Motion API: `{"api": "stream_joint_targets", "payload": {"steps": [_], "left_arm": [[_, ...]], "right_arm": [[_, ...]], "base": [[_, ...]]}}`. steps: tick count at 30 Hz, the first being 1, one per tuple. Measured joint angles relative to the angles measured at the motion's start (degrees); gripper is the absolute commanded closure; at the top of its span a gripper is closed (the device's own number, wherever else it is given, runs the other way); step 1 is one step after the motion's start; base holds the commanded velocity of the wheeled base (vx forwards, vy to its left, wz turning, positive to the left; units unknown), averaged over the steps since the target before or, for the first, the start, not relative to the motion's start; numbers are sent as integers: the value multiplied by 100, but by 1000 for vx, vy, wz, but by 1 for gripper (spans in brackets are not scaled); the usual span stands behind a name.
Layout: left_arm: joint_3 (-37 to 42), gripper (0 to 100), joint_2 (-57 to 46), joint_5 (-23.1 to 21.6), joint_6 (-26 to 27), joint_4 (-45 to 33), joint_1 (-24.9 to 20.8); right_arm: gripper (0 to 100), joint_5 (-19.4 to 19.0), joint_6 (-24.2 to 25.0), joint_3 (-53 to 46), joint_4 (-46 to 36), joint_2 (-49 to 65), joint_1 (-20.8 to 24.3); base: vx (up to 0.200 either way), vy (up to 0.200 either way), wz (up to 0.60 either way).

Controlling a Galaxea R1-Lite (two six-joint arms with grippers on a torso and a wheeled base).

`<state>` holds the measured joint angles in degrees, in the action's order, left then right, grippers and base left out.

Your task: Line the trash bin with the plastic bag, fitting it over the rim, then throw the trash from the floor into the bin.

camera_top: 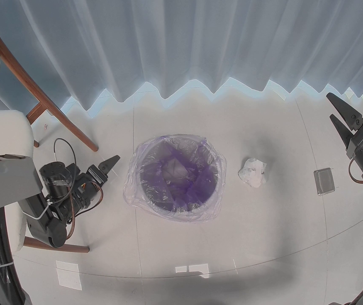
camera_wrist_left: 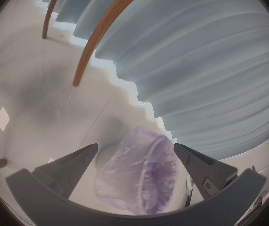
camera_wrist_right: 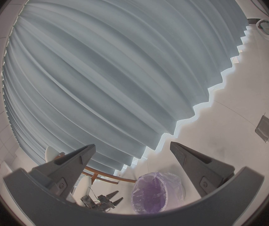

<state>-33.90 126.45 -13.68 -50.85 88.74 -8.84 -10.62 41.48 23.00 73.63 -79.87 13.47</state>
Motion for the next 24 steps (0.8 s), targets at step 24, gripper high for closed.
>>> {"api": "stream_joint_targets", "payload": {"steps": [24], "left_arm": [[-1802,0,1503,-561,-1,-208,-45]], "right_arm": [[0,-200,15,146,-523,606,-44]], "base": [[0,0,0]]}}
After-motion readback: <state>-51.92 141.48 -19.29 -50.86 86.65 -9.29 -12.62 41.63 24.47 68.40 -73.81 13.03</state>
